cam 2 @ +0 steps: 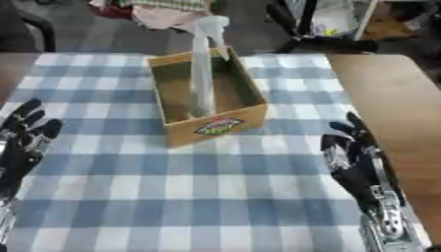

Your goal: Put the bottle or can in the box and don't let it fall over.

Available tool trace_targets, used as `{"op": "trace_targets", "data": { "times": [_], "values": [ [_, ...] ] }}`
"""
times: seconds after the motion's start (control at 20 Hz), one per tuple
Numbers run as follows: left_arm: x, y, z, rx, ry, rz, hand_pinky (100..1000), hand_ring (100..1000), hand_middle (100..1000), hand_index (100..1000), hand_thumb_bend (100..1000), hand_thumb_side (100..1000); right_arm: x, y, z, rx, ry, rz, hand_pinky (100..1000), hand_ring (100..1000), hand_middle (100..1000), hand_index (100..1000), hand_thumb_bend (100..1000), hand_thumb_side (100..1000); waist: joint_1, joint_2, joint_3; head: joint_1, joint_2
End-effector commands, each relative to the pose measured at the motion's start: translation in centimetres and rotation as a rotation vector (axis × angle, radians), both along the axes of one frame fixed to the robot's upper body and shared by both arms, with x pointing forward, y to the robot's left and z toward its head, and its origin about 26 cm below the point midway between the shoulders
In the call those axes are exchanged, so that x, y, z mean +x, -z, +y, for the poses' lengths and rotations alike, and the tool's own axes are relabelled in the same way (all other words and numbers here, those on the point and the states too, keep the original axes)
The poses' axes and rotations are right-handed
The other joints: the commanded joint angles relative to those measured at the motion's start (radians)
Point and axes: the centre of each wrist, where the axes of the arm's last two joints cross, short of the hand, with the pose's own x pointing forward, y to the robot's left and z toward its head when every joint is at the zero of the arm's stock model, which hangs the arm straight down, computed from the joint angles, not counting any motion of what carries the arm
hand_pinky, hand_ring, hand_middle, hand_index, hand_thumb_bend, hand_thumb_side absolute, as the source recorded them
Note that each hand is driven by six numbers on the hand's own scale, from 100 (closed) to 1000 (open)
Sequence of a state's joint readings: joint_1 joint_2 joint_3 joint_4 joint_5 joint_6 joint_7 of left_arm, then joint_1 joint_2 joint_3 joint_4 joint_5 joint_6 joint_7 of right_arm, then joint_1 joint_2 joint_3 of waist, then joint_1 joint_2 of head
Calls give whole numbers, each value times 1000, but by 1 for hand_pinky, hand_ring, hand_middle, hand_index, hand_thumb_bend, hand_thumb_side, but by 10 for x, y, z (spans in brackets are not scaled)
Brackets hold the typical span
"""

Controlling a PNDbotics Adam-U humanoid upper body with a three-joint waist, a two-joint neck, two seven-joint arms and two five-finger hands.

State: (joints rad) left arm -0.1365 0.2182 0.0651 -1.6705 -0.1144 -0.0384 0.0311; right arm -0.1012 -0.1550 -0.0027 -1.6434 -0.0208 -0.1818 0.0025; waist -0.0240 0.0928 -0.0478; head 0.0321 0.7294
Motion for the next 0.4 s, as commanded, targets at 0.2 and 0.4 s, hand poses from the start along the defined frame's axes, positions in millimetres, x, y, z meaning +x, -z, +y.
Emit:
{"op": "trace_targets", "data": {
  "times": [0.2, 0.4],
  "values": [
    [0, -6, 2, 7, 4, -17, 901, 955, 924, 939, 609, 592, 3, -9, -4, -24, 6, -30, 956, 759, 804, 1000, 204, 369, 1, -5, 1, -2, -4],
    [0, -5, 2, -5, 5, -15, 901, 954, 923, 939, 609, 591, 2, -9, -5, -23, 8, -29, 956, 759, 804, 1000, 203, 369, 1, -6, 0, 3, -3]
  ]
}}
